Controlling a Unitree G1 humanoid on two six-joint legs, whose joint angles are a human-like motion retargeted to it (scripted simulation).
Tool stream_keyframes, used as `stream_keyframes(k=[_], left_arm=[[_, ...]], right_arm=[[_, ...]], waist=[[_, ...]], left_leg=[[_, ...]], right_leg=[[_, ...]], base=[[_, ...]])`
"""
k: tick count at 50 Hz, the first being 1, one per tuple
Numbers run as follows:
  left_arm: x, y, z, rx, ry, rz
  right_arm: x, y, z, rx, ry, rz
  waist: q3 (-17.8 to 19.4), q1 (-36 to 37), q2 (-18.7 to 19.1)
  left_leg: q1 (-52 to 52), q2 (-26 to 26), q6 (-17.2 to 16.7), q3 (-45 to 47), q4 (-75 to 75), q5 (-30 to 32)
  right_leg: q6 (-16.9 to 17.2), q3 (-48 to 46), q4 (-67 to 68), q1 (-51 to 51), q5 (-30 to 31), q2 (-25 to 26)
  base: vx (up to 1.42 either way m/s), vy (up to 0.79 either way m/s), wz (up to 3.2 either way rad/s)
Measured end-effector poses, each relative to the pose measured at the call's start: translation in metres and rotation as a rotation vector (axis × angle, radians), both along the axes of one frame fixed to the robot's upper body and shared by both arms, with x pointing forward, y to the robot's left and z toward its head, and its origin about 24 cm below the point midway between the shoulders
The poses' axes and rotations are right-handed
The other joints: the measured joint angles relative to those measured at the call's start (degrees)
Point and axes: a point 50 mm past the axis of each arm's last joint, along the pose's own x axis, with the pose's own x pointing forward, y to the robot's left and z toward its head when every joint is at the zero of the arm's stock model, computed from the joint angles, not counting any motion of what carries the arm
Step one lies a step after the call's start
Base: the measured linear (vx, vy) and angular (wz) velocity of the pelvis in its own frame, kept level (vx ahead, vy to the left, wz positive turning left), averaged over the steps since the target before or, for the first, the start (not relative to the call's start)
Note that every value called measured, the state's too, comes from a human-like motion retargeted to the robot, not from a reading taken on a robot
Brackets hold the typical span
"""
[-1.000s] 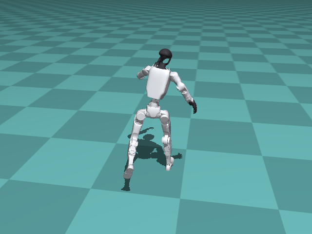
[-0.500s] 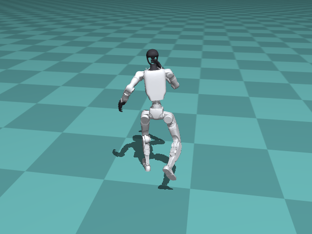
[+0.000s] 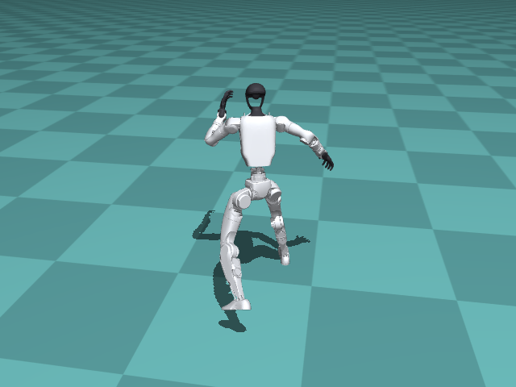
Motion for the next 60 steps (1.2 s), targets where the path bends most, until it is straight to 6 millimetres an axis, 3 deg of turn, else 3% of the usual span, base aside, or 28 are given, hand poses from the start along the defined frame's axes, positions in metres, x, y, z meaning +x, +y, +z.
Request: stream_keyframes(k=[2, 3, 5, 7, 9, 10, 13, 17, 20, 23, 27, 30, 33, 35, 36, 37, 39, 40, 41, 43, 45, 48, 51, 53, 54, 55, 57, 60], left_arm=[[0.014, 0.031, -0.047, 0.020, 0.177, 0.195], [0.023, 0.047, -0.081, -0.003, 0.318, 0.281], [0.033, 0.066, -0.168, -0.166, 0.669, 0.360], [0.030, 0.057, -0.254, -0.341, 1.012, 0.346], [0.012, 0.043, -0.310, -0.281, 1.231, 0.356], [0.001, 0.039, -0.328, -0.182, 1.298, 0.365], [-0.032, 0.050, -0.355, 0.001, 1.427, 0.358], [-0.068, 0.091, -0.372, -0.217, 1.620, 0.310], [-0.095, 0.128, -0.352, -0.243, 1.639, 0.350], [-0.126, 0.140, -0.326, -0.194, 1.671, 0.292], [-0.152, 0.140, -0.306, -0.063, 1.716, 0.270], [-0.158, 0.134, -0.306, -0.096, 1.680, 0.336], [-0.140, 0.121, -0.321, -0.232, 1.581, 0.447], [-0.106, 0.108, -0.328, -0.327, 1.475, 0.496], [-0.076, 0.097, -0.320, -0.351, 1.379, 0.469], [-0.044, 0.084, -0.304, -0.353, 1.269, 0.421], [0.014, 0.043, -0.234, -0.242, 0.958, 0.244], [0.030, 0.019, -0.188, -0.155, 0.773, 0.148], [0.034, -0.004, -0.137, -0.072, 0.562, 0.076], [0.015, -0.039, -0.047, 0.038, 0.150, 0.006], [-0.017, -0.055, 0.015, 0.052, -0.170, -0.005], [-0.048, -0.061, 0.058, 0.064, -0.430, 0.044], [-0.060, -0.064, 0.071, 0.106, -0.547, 0.102], [-0.060, -0.065, 0.069, 0.116, -0.548, 0.093], [-0.056, -0.064, 0.063, 0.121, -0.519, 0.082], [-0.051, -0.062, 0.056, 0.127, -0.479, 0.071], [-0.031, -0.051, 0.029, 0.152, -0.310, 0.061], [0.016, -0.018, -0.042, 0.164, 0.108, 0.124]], right_arm=[[0.030, -0.005, -0.007, -0.075, -0.047, 0.006], [0.052, -0.007, -0.007, -0.123, -0.064, 0.030], [0.115, 0.000, 0.001, -0.220, -0.150, 0.098], [0.178, 0.030, 0.019, -0.242, -0.306, 0.203], [0.225, 0.069, 0.046, -0.239, -0.430, 0.377], [0.243, 0.089, 0.062, -0.249, -0.473, 0.475], [0.281, 0.135, 0.114, -0.348, -0.574, 0.706], [0.294, 0.174, 0.182, -0.248, -0.905, 0.754], [0.267, 0.190, 0.227, -0.167, -1.229, 0.741], [0.218, 0.220, 0.252, -0.214, -1.457, 0.877], [0.149, 0.274, 0.259, 0.026, -1.646, 1.240], [0.110, 0.302, 0.250, 0.293, -1.669, 1.480], [0.115, 0.319, 0.229, 0.480, -1.461, 1.565], [0.145, 0.320, 0.203, 0.443, -1.291, 1.469], [0.171, 0.312, 0.181, 0.351, -1.194, 1.344], [0.195, 0.300, 0.152, 0.260, -1.075, 1.217], [0.228, 0.259, 0.077, 0.145, -0.774, 0.950], [0.229, 0.235, 0.038, 0.140, -0.630, 0.825], [0.219, 0.211, 0.019, 0.170, -0.572, 0.722], [0.190, 0.168, 0.002, 0.197, -0.509, 0.591], [0.159, 0.138, 0.005, 0.176, -0.432, 0.592], [0.114, 0.103, 0.003, 0.196, -0.197, 0.598], [0.070, 0.081, -0.009, 0.261, 0.037, 0.545], [0.048, 0.078, -0.019, 0.288, 0.142, 0.523], [0.043, 0.081, -0.024, 0.308, 0.160, 0.520], [0.041, 0.086, -0.028, 0.330, 0.165, 0.520], [0.057, 0.101, -0.033, 0.379, 0.098, 0.547], [0.115, 0.119, -0.020, 0.333, -0.073, 0.646]], waist=[[4.8, 3.6, 3.5], [7.2, 5.3, 5.3], [10.3, 7.2, 8.3], [10.4, 10.1, 9.7], [9.3, 14.8, 10.0], [8.6, 17.5, 9.9], [5.5, 24.7, 8.5], [-0.3, 31.5, 5.5], [-5.5, 37.5, 1.4], [-9.5, 42.6, -2.1], [-10.6, 44.5, -2.8], [-9.9, 43.5, -1.2], [-7.6, 41.0, -0.7], [-5.5, 37.2, -0.2], [-4.1, 34.8, 0.9], [-2.8, 32.5, 2.2], [-0.6, 28.0, 5.8], [0.4, 25.7, 7.8], [1.2, 23.0, 9.8], [2.7, 16.7, 13.8], [3.7, 8.7, 17.8], [3.7, -4.2, 22.8], [1.8, -10.7, 23.6], [0.8, -10.8, 20.8], [0.9, -9.8, 18.4], [1.4, -8.5, 15.7], [2.9, -5.6, 10.4], [5.3, -1.6, 9.1]], left_leg=[[-4.0, 1.1, 3.2, -1.7, 16.4, -5.6], [-6.5, 1.9, 4.4, -1.5, 23.5, -7.6], [-13.5, 2.1, 8.4, 1.3, 34.8, -11.6], [-20.7, -0.1, 12.5, 7.6, 39.3, -15.3], [-26.2, -3.5, 13.7, 14.8, 38.1, -17.6], [-28.6, -5.3, 13.4, 18.2, 36.1, -18.4], [-34.0, -7.5, 12.9, 26.6, 25.7, -18.3], [-39.6, -9.4, 14.0, 33.4, 9.1, -15.0], [-42.4, -13.1, 12.8, 35.3, -2.5, -9.6], [-40.3, -18.1, 9.9, 37.2, -13.2, -4.0], [-35.0, -22.8, 6.4, 39.0, -22.3, 1.1], [-31.2, -22.0, 8.2, 43.8, -22.7, 0.8], [-32.7, -22.9, 12.4, 37.1, -16.6, -12.5], [-35.4, -23.8, 15.6, 30.7, -7.8, -20.4], [-36.3, -23.8, 15.8, 27.9, -3.5, -22.6], [-36.8, -23.9, 15.6, 24.9, 0.1, -24.3], [-35.4, -25.0, 13.9, 18.0, 2.7, -25.2], [-33.7, -25.9, 12.7, 14.2, 2.3, -24.9], [-30.7, -27.0, 11.1, 10.1, -0.6, -23.3], [-23.5, -28.6, 7.9, 1.2, -8.8, -18.1], [-16.3, -28.2, 4.7, -8.0, -18.4, -9.1], [-9.2, -24.2, -2.7, -19.6, -30.4, 10.9], [-4.3, -22.4, -8.6, -23.4, -38.1, 27.9], [0.3, -23.7, -8.9, -21.7, -40.1, 34.2], [2.9, -25.0, -7.6, -19.6, -38.8, 34.1], [5.5, -26.4, -5.8, -17.1, -36.7, 32.7], [5.0, -29.1, -0.7, -9.7, -21.4, 22.8], [-10.6, -24.6, 8.3, -0.5, 19.4, 4.3]], right_leg=[[-0.4, 2.7, 18.2, -5.9, -6.9, 1.0], [-1.6, 3.3, 25.4, -8.2, -10.3, 2.0], [-4.0, 3.2, 32.9, -10.8, -13.6, 2.7], [-6.2, 1.6, 33.0, -11.1, -14.2, 1.9], [-7.4, 0.1, 32.1, -10.8, -14.0, 1.1], [-7.6, -0.6, 31.6, -10.4, -13.8, 0.8], [-8.2, -4.2, 28.7, -6.7, -12.9, 0.3], [-9.1, -12.2, 20.0, 2.0, -10.8, 1.5], [-9.5, -18.0, 10.3, 9.1, -7.0, 4.5], [-9.8, -18.2, 3.6, 15.9, 1.1, 7.1], [-8.0, -4.4, 7.4, 20.3, 8.5, 10.9], [-7.4, 10.7, 25.2, 15.6, 5.5, 15.5], [-8.9, 16.5, 54.1, 5.0, -4.2, 11.8], [-9.9, 21.3, 71.2, -0.9, -10.9, 10.1], [-9.6, 23.7, 77.8, -2.8, -13.7, 11.9], [-9.3, 25.7, 83.8, -4.4, -16.3, 13.9], [-8.8, 27.9, 92.1, -7.1, -20.6, 19.4], [-8.7, 28.4, 94.9, -8.5, -22.3, 22.1], [-9.1, 28.1, 95.4, -10.1, -23.3, 24.1], [-10.1, 25.9, 92.9, -13.5, -24.5, 26.6], [-13.2, 20.7, 85.0, -16.7, -25.2, 25.9], [-15.4, 9.1, 62.4, -17.6, -24.4, 23.2], [-11.7, -0.5, 31.2, -13.8, -19.4, 21.7], [-6.7, -2.4, 11.2, -9.4, -16.2, 21.9], [-4.4, -1.3, 4.7, -6.9, -15.5, 22.1], [-2.4, 0.6, -0.3, -4.4, -15.0, 22.2], [-3.0, 5.4, -0.5, 0.5, -14.5, 20.8], [-10.7, 5.6, 14.4, 1.9, -22.8, 18.4]], base=[[0.64, -0.50, -0.64], [0.51, -0.44, -0.56], [0.41, -0.35, -0.14], [0.32, -0.21, 0.31], [0.26, -0.17, 0.40], [0.26, -0.18, 0.55], [0.28, -0.17, 1.01], [0.35, -0.11, 1.73], [0.46, 0.00, 1.63], [0.56, 0.20, 1.53], [0.56, 0.26, 1.92], [0.51, 0.22, 1.92], [0.37, 0.25, 1.86], [0.31, 0.24, 2.62], [0.34, 0.23, 3.27], [0.36, 0.26, 3.62], [0.42, 0.32, 3.85], [0.52, 0.40, 4.00], [0.59, 0.44, 4.04], [0.71, 0.49, 4.07], [0.87, 0.48, 4.07], [1.04, 0.34, 3.93], [1.16, 0.10, 3.23], [1.23, -0.10, 2.30], [1.26, -0.20, 1.71], [1.25, -0.23, 1.25], [1.21, -0.25, 0.87], [1.08, -0.23, 0.82]])
